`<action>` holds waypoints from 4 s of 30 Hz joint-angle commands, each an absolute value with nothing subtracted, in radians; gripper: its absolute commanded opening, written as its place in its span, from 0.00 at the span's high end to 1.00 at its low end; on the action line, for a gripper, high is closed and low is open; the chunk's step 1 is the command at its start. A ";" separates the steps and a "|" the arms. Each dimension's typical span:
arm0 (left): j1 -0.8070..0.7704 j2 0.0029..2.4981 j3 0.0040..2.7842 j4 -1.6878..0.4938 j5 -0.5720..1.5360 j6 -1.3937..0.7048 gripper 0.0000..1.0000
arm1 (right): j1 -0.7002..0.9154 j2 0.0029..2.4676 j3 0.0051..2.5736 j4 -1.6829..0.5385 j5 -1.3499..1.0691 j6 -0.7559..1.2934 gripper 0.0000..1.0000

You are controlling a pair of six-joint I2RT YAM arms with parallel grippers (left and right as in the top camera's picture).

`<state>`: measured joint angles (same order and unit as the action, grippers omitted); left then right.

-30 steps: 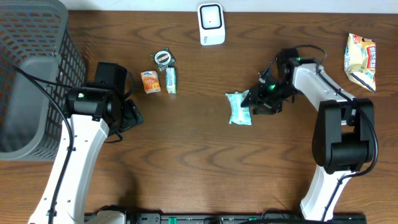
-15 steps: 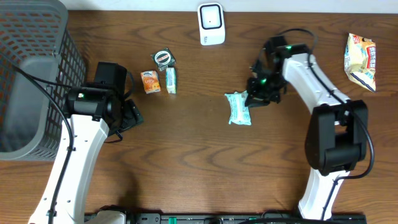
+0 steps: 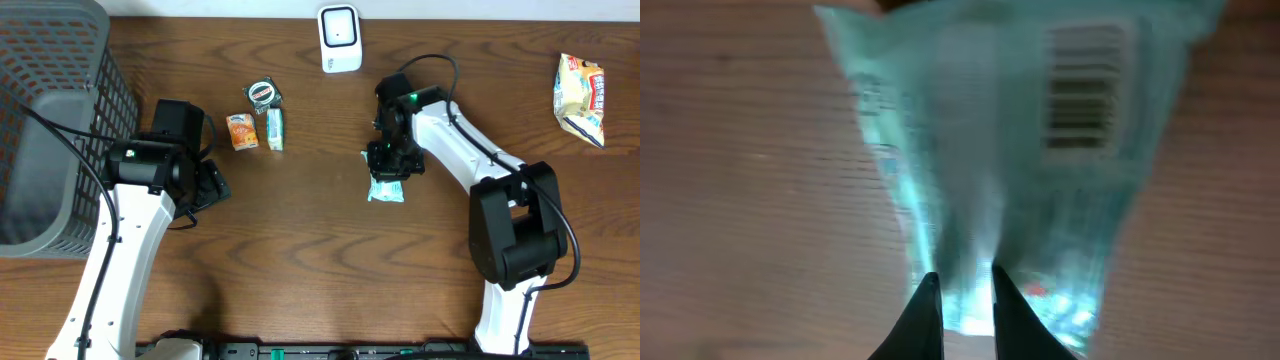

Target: Scan the item barcode

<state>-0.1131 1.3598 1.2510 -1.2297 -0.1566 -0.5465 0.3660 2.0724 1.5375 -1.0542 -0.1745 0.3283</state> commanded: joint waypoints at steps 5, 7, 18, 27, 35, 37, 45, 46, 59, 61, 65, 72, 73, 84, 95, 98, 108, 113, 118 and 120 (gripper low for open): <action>-0.110 1.361 1.247 -1.232 -0.166 -0.552 0.02 | 0.344 2.057 1.522 -1.069 -0.002 0.398 0.78; -0.110 1.361 1.247 -1.232 -0.166 -0.552 0.02 | 0.329 2.057 1.529 -1.058 0.030 0.400 0.70; -0.110 1.361 1.247 -1.232 -0.166 -0.552 0.03 | 0.226 2.057 1.759 -1.271 -0.154 0.357 0.63; -0.110 1.361 1.247 -1.232 -0.166 -0.552 0.03 | 0.330 2.057 1.690 -1.338 -0.243 0.229 0.76; -0.110 1.361 1.247 -1.232 -0.166 -0.552 0.02 | 0.443 2.057 1.589 -1.252 -0.189 0.306 0.82; -0.110 1.361 1.247 -1.232 -0.166 -0.552 0.03 | 0.456 2.057 1.559 -1.231 -0.154 0.346 0.81; -0.110 1.361 1.247 -1.232 -0.166 -0.552 0.02 | 0.434 2.057 1.492 -1.207 -0.011 0.439 0.83; -0.110 1.361 1.247 -1.232 -0.166 -0.551 0.02 | 0.424 2.057 1.492 -1.202 0.007 0.445 0.83; -0.110 1.361 1.247 -1.232 -0.166 -0.552 0.02 | 0.238 2.057 1.536 -1.052 0.015 0.448 0.74; -0.110 1.361 1.247 -1.232 -0.166 -0.552 0.02 | 0.207 2.057 1.588 -1.095 0.012 0.447 0.70; -0.110 1.361 1.247 -1.232 -0.166 -0.552 0.02 | 0.159 2.057 1.680 -1.160 -0.059 0.408 0.57; -0.110 1.361 1.247 -1.232 -0.166 -0.552 0.03 | 0.141 2.057 1.698 -1.189 -0.410 0.238 0.27; -0.110 1.361 1.247 -1.232 -0.166 -0.552 0.03 | 0.150 2.057 1.698 -1.212 -0.418 0.223 0.27; -0.110 1.361 1.247 -1.232 -0.166 -0.551 0.02 | 0.263 2.057 1.623 -1.228 -0.279 0.325 0.36; -0.110 1.361 1.247 -1.232 -0.166 -0.552 0.02 | 0.203 2.057 1.501 -0.959 -0.360 0.729 0.36; -0.110 1.361 1.247 -1.232 -0.166 -0.552 0.02 | 0.163 2.057 1.489 -0.912 -0.464 0.729 0.37; -0.110 1.361 1.247 -1.232 -0.166 -0.552 0.03 | 0.109 2.057 1.411 -0.837 -0.504 0.768 0.34; -0.110 1.361 1.247 -1.232 -0.166 -0.551 0.02 | 0.117 2.057 1.328 -0.733 -0.516 0.816 0.37; -0.110 1.361 1.247 -1.232 -0.166 -0.552 0.02 | 0.121 2.057 1.258 -0.607 -0.516 0.815 0.42; -0.110 1.361 1.247 -1.232 -0.166 -0.551 0.03 | 0.121 2.057 1.240 -0.572 -0.514 0.815 0.44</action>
